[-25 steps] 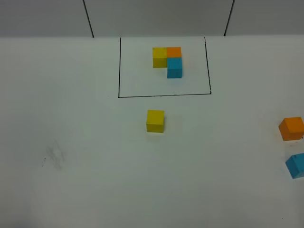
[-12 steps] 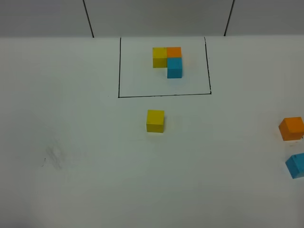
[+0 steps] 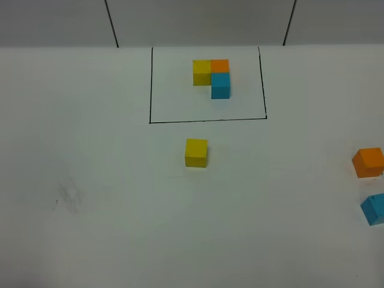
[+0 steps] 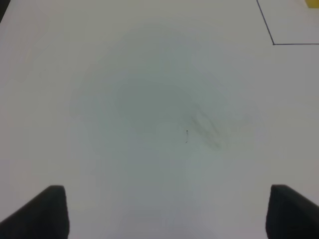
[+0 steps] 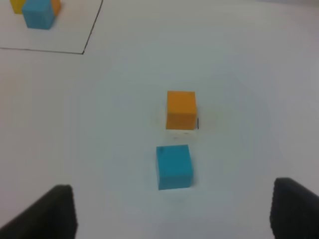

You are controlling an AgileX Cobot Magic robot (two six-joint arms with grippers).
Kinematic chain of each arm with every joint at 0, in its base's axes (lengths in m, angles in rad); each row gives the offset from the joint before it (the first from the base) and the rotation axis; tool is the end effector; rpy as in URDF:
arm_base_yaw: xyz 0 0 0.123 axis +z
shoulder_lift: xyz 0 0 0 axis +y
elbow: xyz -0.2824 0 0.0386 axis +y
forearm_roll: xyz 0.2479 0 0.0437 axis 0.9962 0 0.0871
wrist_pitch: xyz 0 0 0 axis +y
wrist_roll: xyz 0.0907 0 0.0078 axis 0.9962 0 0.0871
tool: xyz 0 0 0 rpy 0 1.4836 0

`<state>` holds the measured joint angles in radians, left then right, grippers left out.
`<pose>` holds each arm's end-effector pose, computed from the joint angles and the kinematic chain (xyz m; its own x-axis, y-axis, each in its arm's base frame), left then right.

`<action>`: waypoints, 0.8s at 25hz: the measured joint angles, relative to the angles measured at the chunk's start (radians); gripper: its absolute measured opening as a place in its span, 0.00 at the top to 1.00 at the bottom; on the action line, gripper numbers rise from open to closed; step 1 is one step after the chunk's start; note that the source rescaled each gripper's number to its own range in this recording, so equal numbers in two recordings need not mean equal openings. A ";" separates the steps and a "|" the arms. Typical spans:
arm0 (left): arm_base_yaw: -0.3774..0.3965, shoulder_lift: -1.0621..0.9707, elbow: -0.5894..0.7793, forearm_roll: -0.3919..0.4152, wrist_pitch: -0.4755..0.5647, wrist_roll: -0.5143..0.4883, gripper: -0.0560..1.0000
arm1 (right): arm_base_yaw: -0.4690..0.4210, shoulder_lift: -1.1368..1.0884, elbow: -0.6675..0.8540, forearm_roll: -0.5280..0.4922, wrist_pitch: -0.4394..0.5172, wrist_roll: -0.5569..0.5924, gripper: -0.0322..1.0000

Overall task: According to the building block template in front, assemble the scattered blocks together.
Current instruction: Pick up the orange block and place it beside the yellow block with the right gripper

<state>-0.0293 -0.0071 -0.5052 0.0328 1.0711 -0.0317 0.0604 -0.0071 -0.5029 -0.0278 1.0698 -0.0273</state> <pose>-0.0069 0.0028 0.2778 -0.4539 -0.0027 -0.8910 -0.0036 1.0000 -0.0012 -0.0065 -0.0026 0.2772 -0.4523 -0.0681 -0.8893 -0.0571 0.9972 -0.0473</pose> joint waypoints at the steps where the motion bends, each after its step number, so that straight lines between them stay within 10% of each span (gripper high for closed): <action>1: 0.000 0.000 0.000 0.000 0.000 0.000 0.30 | 0.000 0.000 0.000 -0.002 0.000 0.000 0.37; 12: 0.000 0.000 0.000 0.000 0.000 0.000 0.30 | 0.000 0.054 -0.005 -0.044 -0.002 0.069 0.37; 20: 0.000 0.000 0.000 0.000 0.000 0.000 0.30 | 0.000 0.588 -0.150 -0.091 -0.107 0.130 0.21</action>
<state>-0.0293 -0.0071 -0.5052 0.0328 1.0711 -0.0317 0.0604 0.5806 -0.6529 -0.1192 0.9624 0.1027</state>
